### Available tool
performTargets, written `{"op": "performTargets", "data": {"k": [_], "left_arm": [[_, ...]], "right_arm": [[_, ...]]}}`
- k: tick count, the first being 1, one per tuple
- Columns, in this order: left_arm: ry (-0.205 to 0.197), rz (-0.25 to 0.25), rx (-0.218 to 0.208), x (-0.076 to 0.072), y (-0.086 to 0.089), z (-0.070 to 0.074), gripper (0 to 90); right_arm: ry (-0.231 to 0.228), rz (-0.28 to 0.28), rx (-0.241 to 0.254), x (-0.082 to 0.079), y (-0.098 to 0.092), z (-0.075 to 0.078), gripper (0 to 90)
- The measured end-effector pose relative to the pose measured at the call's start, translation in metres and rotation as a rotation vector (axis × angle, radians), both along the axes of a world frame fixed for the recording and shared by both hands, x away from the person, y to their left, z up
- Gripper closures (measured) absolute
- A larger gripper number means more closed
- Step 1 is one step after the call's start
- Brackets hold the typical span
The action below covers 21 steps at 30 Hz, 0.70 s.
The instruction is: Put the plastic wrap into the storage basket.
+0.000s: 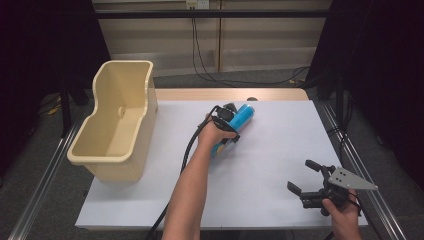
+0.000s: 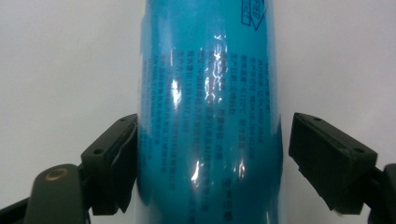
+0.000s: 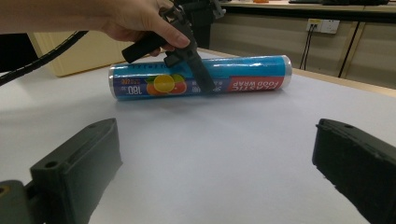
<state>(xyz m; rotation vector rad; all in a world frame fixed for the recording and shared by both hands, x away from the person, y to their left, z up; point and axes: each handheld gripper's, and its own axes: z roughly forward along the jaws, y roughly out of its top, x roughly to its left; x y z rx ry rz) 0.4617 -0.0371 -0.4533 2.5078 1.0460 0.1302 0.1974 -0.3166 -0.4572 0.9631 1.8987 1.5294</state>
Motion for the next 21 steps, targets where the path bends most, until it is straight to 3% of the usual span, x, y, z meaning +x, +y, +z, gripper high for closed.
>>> {"op": "performTargets", "data": {"k": [3, 7, 11, 14, 17, 21], "left_arm": [[-0.006, 0.022, 0.008, 0.001, 0.001, 0.002, 31.3], [0.000, 0.020, 0.018, 0.001, 0.000, 0.002, 31.8], [0.042, 0.023, 0.057, -0.002, 0.002, 0.006, 32.0], [0.057, 0.024, 0.060, -0.004, 0.006, 0.007, 32.1], [0.078, 0.038, 0.050, -0.008, 0.019, 0.008, 32.1], [0.078, 0.051, 0.053, -0.011, 0.030, 0.013, 32.1]], "right_arm": [[0.000, 0.000, 0.001, 0.000, 0.000, 0.000, 1.0], [0.000, 0.001, 0.000, 0.000, 0.000, 0.000, 1.0], [0.005, 0.000, 0.005, 0.000, -0.001, -0.001, 1.0], [0.002, -0.001, 0.003, 0.001, -0.001, -0.001, 1.0], [0.004, -0.001, 0.005, 0.000, 0.000, -0.001, 1.0], [0.001, 0.003, 0.001, 0.001, 0.001, -0.001, 1.0]]}}
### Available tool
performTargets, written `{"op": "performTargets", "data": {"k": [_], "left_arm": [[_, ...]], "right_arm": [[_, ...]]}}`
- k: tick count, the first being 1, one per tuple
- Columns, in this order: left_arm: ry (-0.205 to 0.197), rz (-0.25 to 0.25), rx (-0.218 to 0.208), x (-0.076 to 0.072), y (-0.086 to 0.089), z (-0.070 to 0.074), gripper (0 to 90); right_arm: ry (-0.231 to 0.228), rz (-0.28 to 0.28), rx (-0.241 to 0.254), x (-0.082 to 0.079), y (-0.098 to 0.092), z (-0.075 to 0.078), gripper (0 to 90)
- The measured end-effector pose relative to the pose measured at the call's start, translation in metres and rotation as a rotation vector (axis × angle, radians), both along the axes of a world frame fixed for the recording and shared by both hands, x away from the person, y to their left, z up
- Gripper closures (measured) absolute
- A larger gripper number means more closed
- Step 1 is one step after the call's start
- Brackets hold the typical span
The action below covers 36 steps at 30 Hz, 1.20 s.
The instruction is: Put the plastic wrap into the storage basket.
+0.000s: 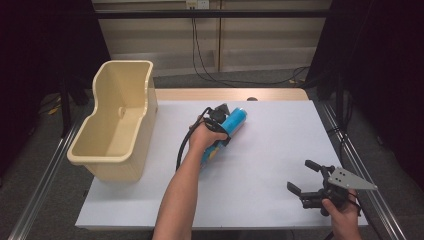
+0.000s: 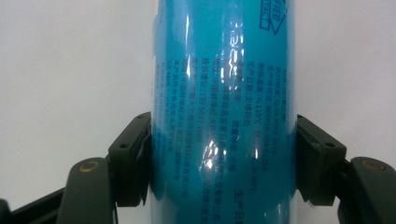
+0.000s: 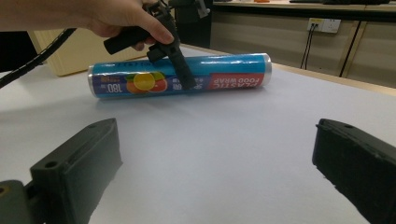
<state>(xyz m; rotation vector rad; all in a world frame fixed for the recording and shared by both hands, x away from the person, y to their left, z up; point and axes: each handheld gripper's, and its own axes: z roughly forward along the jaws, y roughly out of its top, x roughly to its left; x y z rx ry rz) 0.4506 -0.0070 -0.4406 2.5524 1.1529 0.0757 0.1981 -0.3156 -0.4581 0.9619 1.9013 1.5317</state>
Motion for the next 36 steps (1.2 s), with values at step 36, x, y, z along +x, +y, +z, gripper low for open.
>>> {"op": "performTargets", "data": {"k": [36], "left_arm": [[0.000, 0.135, -0.014, -0.011, 0.065, 0.117, 32.1]], "right_arm": [[0.003, 0.004, 0.002, 0.002, 0.004, 0.000, 1.0]]}}
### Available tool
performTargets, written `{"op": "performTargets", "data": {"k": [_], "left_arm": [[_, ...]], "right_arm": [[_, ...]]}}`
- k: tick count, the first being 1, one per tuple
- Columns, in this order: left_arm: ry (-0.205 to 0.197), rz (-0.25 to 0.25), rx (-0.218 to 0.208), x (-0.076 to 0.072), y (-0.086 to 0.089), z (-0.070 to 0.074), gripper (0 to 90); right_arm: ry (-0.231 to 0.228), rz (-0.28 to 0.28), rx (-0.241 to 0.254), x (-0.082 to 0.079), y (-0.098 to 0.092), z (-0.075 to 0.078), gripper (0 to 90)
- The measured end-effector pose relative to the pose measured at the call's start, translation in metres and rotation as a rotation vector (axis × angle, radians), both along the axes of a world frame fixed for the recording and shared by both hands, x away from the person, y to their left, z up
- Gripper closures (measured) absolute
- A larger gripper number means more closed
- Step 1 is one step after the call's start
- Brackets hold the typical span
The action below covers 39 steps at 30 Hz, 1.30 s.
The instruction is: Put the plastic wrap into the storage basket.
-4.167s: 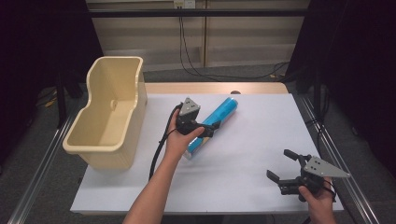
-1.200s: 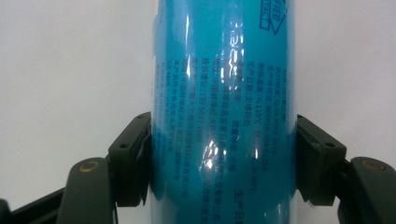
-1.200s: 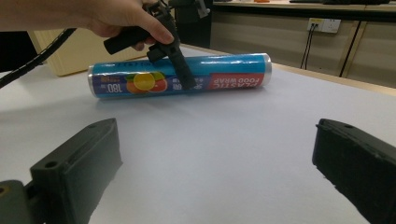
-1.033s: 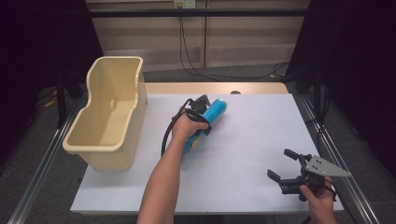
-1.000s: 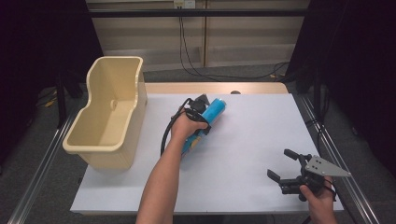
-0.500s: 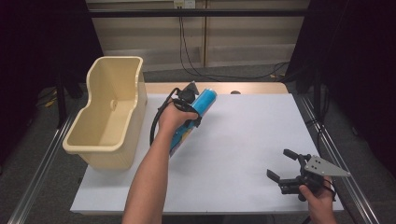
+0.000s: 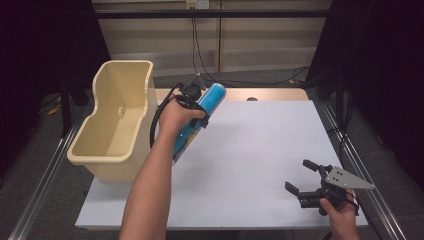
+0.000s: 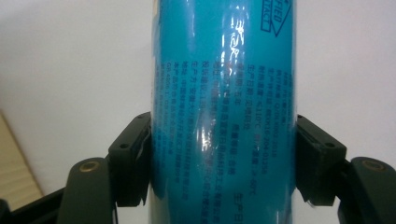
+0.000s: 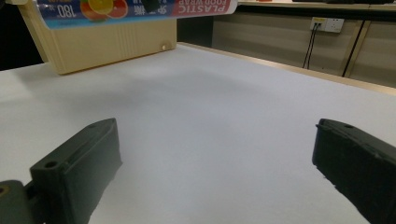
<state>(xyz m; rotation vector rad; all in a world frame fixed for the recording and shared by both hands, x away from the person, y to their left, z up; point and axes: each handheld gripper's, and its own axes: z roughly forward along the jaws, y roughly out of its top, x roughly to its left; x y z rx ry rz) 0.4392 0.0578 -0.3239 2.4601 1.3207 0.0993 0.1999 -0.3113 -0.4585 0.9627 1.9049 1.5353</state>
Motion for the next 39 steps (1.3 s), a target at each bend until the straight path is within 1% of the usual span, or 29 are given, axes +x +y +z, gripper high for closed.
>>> {"op": "performTargets", "data": {"k": [1, 2, 3, 5, 7, 8, 9, 10, 12, 13, 14, 15, 16, 19, 20, 21, 22, 25, 28, 30, 34, 38, 39], "left_arm": [[0.001, 0.007, 0.000, -0.001, 0.003, 0.006, 32.1], [0.001, 0.007, 0.000, -0.001, 0.003, 0.006, 32.1], [-0.001, 0.012, -0.001, -0.002, 0.006, 0.010, 32.1], [0.001, 0.026, -0.004, -0.003, 0.010, 0.015, 32.1], [-0.004, 0.027, 0.001, -0.004, 0.014, 0.021, 32.1], [-0.001, 0.041, -0.005, -0.005, 0.016, 0.023, 32.1], [0.002, 0.035, 0.002, -0.005, 0.018, 0.026, 32.1], [0.007, 0.047, -0.004, -0.006, 0.020, 0.028, 32.1], [0.002, 0.051, -0.001, -0.007, 0.025, 0.034, 32.1], [0.002, 0.051, -0.001, -0.007, 0.025, 0.034, 32.1], [0.003, 0.063, -0.001, -0.008, 0.030, 0.039, 32.1], [0.003, 0.063, -0.001, -0.008, 0.030, 0.039, 32.1], [0.003, 0.075, -0.006, -0.009, 0.035, 0.044, 32.1], [-0.004, 0.091, -0.009, -0.012, 0.042, 0.051, 32.1], [-0.004, 0.091, -0.009, -0.012, 0.042, 0.051, 32.1], [-0.013, 0.106, -0.017, -0.013, 0.047, 0.055, 32.1], [-0.015, 0.112, -0.013, -0.014, 0.050, 0.058, 32.1], [-0.011, 0.125, -0.018, -0.016, 0.058, 0.064, 32.1], [-0.017, 0.142, -0.019, -0.018, 0.062, 0.067, 32.1], [-0.011, 0.156, -0.021, -0.019, 0.070, 0.071, 32.1], [-0.011, 0.178, -0.016, -0.021, 0.080, 0.075, 32.1], [-0.015, 0.205, -0.023, -0.024, 0.091, 0.078, 32.1], [-0.013, 0.205, -0.021, -0.024, 0.093, 0.080, 32.1]], "right_arm": [[0.000, 0.001, 0.001, 0.000, 0.000, 0.000, 1.0], [0.000, 0.001, 0.001, 0.000, 0.000, 0.000, 1.0], [0.000, 0.001, 0.001, 0.000, 0.000, 0.000, 1.0], [-0.001, 0.003, 0.001, 0.000, 0.000, 0.000, 1.0], [-0.001, 0.003, 0.000, 0.000, 0.000, 0.000, 1.0], [-0.001, 0.003, 0.001, 0.000, 0.000, 0.000, 1.0], [-0.002, 0.002, 0.000, 0.000, 0.000, 0.000, 1.0], [-0.002, 0.002, 0.001, 0.000, 0.000, 0.000, 1.0], [-0.002, 0.002, -0.001, 0.000, 0.000, 0.000, 1.0], [-0.003, 0.001, 0.000, 0.000, 0.000, 0.000, 1.0], [-0.002, 0.002, -0.001, 0.000, 0.000, 0.000, 1.0], [-0.004, 0.001, -0.001, 0.000, 0.000, 0.000, 1.0], [-0.003, 0.002, -0.001, 0.000, 0.000, 0.000, 1.0], [-0.004, 0.002, -0.001, 0.000, 0.000, 0.000, 1.0], [-0.004, 0.003, 0.000, 0.000, 0.000, 0.000, 1.0], [-0.005, 0.001, -0.001, -0.001, 0.000, 0.000, 1.0], [-0.004, 0.002, 0.000, 0.000, 0.000, 0.000, 1.0], [-0.004, 0.003, -0.002, -0.001, 0.000, 0.000, 1.0], [-0.003, 0.003, -0.002, -0.001, 0.000, 0.000, 1.0], [-0.001, 0.004, -0.002, -0.001, 0.001, 0.000, 1.0], [-0.001, 0.005, -0.002, -0.001, 0.001, 0.001, 1.0], [-0.002, 0.005, -0.002, -0.001, 0.001, 0.000, 1.0], [0.000, 0.004, -0.002, -0.001, 0.001, 0.000, 1.0]]}}
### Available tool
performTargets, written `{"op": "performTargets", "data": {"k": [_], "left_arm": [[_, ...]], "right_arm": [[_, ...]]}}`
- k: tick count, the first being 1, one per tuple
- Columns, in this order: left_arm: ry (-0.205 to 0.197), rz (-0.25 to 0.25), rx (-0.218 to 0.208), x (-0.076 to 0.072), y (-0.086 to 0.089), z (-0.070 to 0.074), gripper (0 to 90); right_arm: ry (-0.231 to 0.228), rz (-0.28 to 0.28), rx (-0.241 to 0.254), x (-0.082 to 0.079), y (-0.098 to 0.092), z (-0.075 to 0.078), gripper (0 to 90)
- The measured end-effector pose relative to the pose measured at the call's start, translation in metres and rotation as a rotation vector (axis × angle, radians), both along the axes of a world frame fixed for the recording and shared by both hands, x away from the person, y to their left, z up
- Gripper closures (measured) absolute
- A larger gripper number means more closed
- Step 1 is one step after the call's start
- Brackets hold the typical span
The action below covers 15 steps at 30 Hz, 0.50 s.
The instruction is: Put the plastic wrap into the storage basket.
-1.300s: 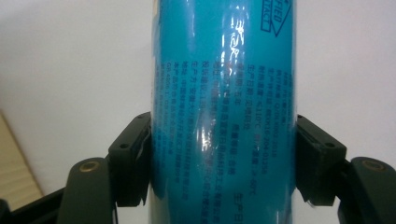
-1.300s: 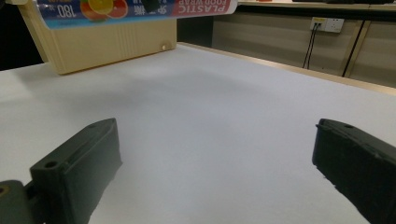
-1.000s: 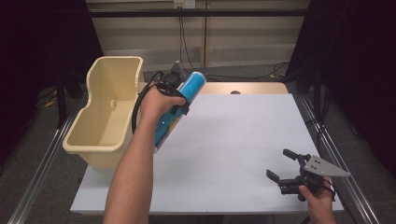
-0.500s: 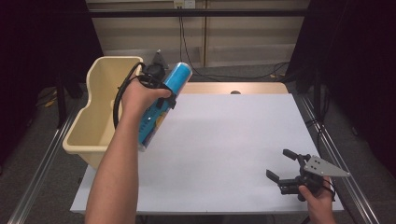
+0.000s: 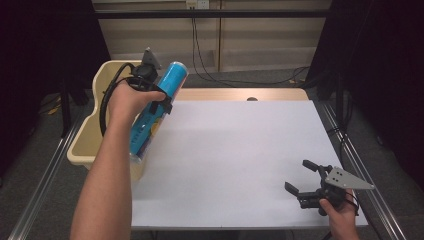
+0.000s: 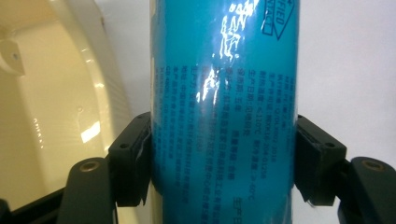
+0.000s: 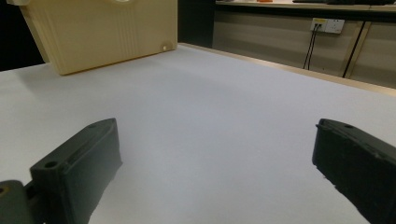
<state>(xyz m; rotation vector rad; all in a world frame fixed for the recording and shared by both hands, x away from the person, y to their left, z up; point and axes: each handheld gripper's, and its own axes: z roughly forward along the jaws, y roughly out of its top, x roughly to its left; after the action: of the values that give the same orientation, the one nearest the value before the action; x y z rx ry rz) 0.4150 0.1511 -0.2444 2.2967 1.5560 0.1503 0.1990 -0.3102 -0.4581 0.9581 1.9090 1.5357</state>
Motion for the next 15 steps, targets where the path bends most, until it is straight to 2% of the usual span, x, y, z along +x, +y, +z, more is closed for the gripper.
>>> {"op": "performTargets", "data": {"k": [8, 15], "left_arm": [[-0.009, 0.042, -0.003, -0.004, 0.019, 0.004, 32.1], [0.002, 0.068, 0.001, -0.007, 0.036, 0.007, 32.1]], "right_arm": [[0.000, 0.002, -0.001, 0.000, 0.000, 0.000, 1.0], [-0.001, -0.001, 0.003, 0.000, 0.000, 0.000, 1.0]]}}
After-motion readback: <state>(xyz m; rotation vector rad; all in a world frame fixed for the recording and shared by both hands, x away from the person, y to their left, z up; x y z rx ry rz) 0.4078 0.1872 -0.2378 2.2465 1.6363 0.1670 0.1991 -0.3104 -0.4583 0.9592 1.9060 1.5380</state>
